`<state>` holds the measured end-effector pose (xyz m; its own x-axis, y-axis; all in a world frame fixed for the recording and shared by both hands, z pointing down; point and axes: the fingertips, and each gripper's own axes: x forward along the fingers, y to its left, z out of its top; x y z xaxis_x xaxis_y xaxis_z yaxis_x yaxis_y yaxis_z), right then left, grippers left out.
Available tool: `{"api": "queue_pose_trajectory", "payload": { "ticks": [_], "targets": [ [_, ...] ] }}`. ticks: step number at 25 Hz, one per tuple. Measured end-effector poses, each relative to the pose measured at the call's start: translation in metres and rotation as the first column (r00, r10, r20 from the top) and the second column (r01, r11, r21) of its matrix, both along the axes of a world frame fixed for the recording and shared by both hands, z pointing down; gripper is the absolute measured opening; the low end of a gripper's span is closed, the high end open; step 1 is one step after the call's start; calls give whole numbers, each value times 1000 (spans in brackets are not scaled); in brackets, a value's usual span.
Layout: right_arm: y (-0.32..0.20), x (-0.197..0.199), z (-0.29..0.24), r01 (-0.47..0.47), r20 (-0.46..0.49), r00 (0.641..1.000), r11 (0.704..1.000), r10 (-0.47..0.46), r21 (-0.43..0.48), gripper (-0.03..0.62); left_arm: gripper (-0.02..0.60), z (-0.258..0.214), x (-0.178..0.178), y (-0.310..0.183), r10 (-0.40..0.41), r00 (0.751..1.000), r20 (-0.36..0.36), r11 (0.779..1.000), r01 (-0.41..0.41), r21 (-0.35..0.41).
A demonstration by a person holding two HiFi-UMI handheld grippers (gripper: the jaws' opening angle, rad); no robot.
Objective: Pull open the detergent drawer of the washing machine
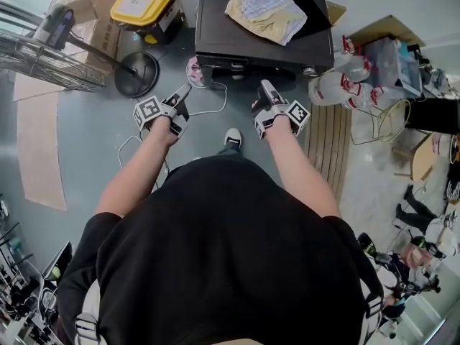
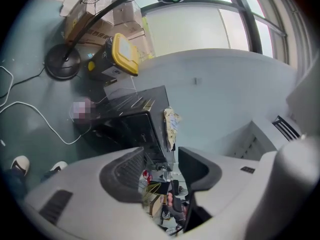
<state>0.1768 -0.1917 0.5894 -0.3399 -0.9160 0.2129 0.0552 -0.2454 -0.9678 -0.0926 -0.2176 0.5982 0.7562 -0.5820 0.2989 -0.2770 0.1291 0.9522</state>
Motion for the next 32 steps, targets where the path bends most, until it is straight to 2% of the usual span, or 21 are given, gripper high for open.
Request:
{"api": "queue_pose_trajectory", "payload": {
  "ticks": [7, 10, 18, 23, 28, 32],
  "targets": [
    [-12, -6, 38, -4, -2, 1000, 998, 4, -61, 219, 219, 33, 11, -6, 4, 1000, 18, 999, -3, -41],
    [-13, -5, 70, -12, 10, 1000, 995, 13, -102, 210, 219, 48, 16, -6, 1, 1000, 18, 998, 0, -68],
    [-40, -13, 122, -25, 7, 1000, 984, 27, -175, 206, 217, 109, 30, -30, -21, 1000, 19, 991, 24, -134],
    [-51, -7, 177, -40, -5, 999, 979, 40, -201, 201, 216, 144, 53, -51, -55, 998, -2, 991, 54, -126],
    [-67, -10, 208, -44, -1, 999, 979, 44, -200, 192, 212, 177, 72, -67, -79, 997, -19, 988, 75, -137],
    [-77, -20, 224, -30, -8, 1000, 981, 29, -193, 187, 206, 201, 76, -72, -73, 997, -4, 984, 71, -164]
  ]
}}
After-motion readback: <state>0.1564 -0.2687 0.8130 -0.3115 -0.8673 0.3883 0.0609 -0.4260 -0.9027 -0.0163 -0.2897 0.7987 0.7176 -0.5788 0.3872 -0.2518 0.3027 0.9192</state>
